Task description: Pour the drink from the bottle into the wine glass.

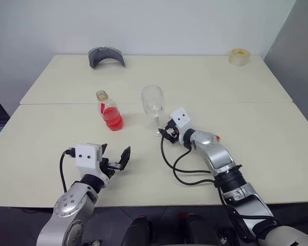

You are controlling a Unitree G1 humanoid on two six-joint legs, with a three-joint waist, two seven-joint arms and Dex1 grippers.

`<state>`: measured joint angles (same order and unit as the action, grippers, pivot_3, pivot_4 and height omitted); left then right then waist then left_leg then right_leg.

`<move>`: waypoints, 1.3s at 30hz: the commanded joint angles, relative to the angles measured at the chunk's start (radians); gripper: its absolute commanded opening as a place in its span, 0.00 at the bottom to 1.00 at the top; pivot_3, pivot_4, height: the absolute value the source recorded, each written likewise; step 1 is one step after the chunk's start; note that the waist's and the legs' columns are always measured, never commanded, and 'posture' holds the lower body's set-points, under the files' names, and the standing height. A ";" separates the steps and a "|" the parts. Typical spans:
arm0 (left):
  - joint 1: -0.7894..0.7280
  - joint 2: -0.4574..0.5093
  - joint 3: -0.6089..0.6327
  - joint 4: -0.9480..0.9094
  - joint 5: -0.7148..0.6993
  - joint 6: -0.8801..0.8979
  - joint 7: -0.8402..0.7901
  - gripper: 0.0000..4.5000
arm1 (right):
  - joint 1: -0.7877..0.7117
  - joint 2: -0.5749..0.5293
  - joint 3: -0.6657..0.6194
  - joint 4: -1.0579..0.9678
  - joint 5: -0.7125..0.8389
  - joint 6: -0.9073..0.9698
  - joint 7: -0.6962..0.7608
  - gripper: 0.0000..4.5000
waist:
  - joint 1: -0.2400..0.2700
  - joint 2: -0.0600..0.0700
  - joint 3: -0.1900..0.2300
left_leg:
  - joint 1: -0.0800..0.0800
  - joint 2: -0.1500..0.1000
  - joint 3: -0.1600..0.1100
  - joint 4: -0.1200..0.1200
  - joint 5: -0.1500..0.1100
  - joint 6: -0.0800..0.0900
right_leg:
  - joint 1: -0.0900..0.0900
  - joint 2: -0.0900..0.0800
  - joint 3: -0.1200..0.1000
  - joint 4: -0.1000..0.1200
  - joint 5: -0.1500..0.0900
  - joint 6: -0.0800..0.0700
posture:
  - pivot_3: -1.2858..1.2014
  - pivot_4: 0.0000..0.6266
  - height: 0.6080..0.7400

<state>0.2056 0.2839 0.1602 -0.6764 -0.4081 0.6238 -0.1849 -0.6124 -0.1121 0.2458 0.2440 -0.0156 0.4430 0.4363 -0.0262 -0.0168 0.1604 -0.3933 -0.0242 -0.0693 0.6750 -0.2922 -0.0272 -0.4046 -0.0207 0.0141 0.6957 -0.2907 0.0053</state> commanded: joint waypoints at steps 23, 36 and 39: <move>-0.379 0.019 0.067 0.349 0.193 -0.174 0.109 1.00 | 0.365 -0.388 -0.387 -0.991 0.702 0.435 0.308 0.99 | 0.005 -0.001 0.001 | -0.002 0.000 -0.001 0.001 0.000 0.000 | 0.001 0.000 -0.001 -0.002 0.000 0.001 | 0.52 0.24 1.00; -0.489 0.006 0.050 0.473 0.194 -0.216 0.083 1.00 | 0.297 -0.395 -0.351 -0.989 0.778 0.438 0.183 0.99 | 0.009 -0.001 0.001 | -0.002 0.000 -0.001 0.001 0.000 0.000 | 0.001 0.000 -0.001 -0.002 0.000 0.001 | 0.52 0.24 1.00; -0.521 0.013 0.048 0.521 0.190 -0.233 0.058 1.00 | 0.287 -0.394 -0.342 -0.995 0.786 0.438 0.158 0.99 | 0.009 -0.001 0.001 | -0.003 0.000 -0.001 0.001 0.000 0.000 | 0.000 0.000 -0.001 -0.002 0.000 0.001 | 0.52 0.24 1.00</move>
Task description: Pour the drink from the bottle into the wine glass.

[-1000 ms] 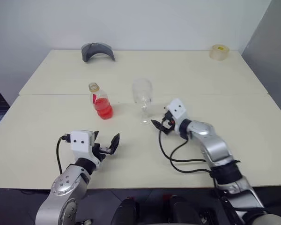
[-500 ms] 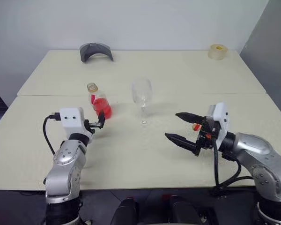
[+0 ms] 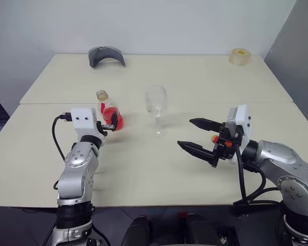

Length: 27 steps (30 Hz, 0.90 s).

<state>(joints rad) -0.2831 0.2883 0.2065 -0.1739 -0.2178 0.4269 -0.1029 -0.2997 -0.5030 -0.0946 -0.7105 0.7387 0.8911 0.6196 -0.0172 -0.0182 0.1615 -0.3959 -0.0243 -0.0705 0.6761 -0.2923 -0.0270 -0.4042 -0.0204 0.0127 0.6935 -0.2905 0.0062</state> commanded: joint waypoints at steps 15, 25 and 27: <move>-0.168 0.019 -0.013 0.386 0.031 -0.258 -0.130 1.00 | -0.014 -0.016 0.015 -0.068 0.071 -0.005 -0.112 0.99 | 0.003 0.000 0.000 | 0.000 0.000 0.000 0.000 0.000 0.000 | 0.000 0.000 -0.001 0.000 0.000 0.000 | 0.52 0.24 1.00; -0.290 0.017 -0.036 0.598 0.057 -0.413 -0.193 1.00 | -0.015 -0.011 0.029 -0.078 0.090 -0.007 -0.163 0.99 | 0.004 0.000 0.000 | -0.001 0.000 -0.001 0.001 0.000 0.000 | 0.000 0.000 -0.001 0.000 0.000 0.000 | 0.52 0.24 1.00; -0.295 0.017 -0.037 0.612 0.056 -0.427 -0.199 0.96 | -0.014 -0.011 0.030 -0.079 0.092 -0.009 -0.171 1.00 | 0.006 0.000 0.000 | -0.001 0.000 -0.001 0.001 0.000 0.000 | 0.000 0.000 -0.001 0.000 0.000 0.000 | 0.52 0.24 1.00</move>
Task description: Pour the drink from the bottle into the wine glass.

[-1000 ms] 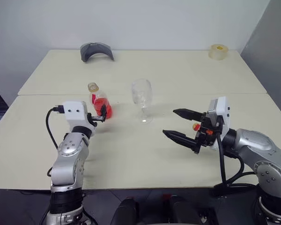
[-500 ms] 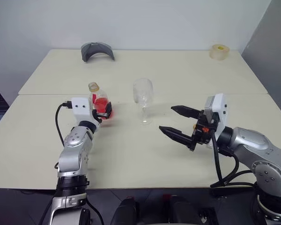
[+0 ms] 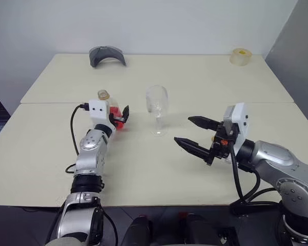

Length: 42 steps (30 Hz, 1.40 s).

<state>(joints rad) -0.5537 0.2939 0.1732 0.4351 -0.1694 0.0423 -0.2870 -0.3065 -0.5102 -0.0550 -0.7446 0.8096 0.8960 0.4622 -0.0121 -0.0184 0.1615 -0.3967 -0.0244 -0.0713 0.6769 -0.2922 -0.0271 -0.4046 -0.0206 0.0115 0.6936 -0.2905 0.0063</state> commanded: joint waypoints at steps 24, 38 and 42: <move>-0.235 0.218 -0.161 -0.004 0.098 -0.047 -0.314 0.29 | -0.160 0.006 0.021 0.097 -0.029 -0.071 -0.016 1.00 | 0.003 -0.001 0.001 | -0.002 0.000 -0.001 0.001 0.000 0.000 | -0.001 0.000 -0.001 0.000 0.000 0.000 | 0.52 0.24 1.00; -0.546 0.302 -0.277 0.438 0.268 -0.477 -0.464 0.29 | -0.369 0.129 0.121 0.363 -0.222 -0.209 -0.004 1.00 | -0.018 -0.001 0.001 | -0.003 0.000 0.000 0.000 0.000 0.000 | -0.004 0.000 0.000 0.002 0.000 0.000 | 0.52 0.24 1.00; -0.600 0.320 -0.310 0.524 0.329 -0.602 -0.461 0.29 | -0.391 0.152 0.131 0.399 -0.256 -0.232 0.007 1.00 | -0.019 -0.001 0.001 | -0.004 -0.001 0.000 0.000 0.000 0.000 | -0.006 0.000 0.000 0.002 0.000 0.000 | 0.52 0.24 1.00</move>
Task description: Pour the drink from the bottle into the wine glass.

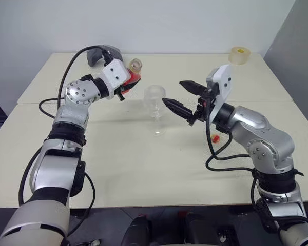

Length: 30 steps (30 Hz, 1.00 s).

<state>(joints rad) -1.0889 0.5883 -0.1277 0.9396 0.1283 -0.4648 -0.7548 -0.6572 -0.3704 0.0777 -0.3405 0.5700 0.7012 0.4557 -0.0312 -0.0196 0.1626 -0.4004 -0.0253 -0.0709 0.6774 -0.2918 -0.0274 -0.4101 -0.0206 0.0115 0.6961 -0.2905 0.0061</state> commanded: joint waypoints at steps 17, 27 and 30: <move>-0.191 0.073 -0.092 0.210 0.216 -0.336 0.076 0.29 | -0.040 0.051 0.036 0.018 -0.084 -0.069 0.078 1.00 | -0.001 0.000 0.000 | 0.000 0.000 0.000 0.000 0.000 0.000 | -0.001 0.000 0.000 0.001 0.000 0.000 | 0.52 0.24 1.00; -0.270 0.106 -0.162 0.257 0.338 -0.405 0.189 0.29 | -0.041 0.061 0.039 0.021 -0.100 -0.076 0.082 1.00 | -0.001 0.000 0.000 | 0.000 0.000 0.000 0.000 0.000 0.000 | -0.001 0.000 0.000 0.001 0.000 0.000 | 0.52 0.24 1.00; -0.284 0.116 -0.182 0.264 0.368 -0.430 0.215 0.29 | -0.039 0.062 0.039 0.022 -0.108 -0.079 0.085 1.00 | -0.001 0.000 0.000 | 0.000 0.000 0.000 0.000 0.000 0.000 | -0.001 0.000 0.000 0.001 0.000 0.000 | 0.52 0.24 1.00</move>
<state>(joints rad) -1.3296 0.6812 -0.3129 1.2100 0.4903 -0.8692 -0.5723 -0.6879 -0.3095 0.1210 -0.2920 0.4651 0.6466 0.5319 -0.0324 -0.0196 0.1628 -0.4007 -0.0256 -0.0708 0.6775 -0.2919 -0.0272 -0.4115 -0.0205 0.0111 0.6974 -0.2905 0.0061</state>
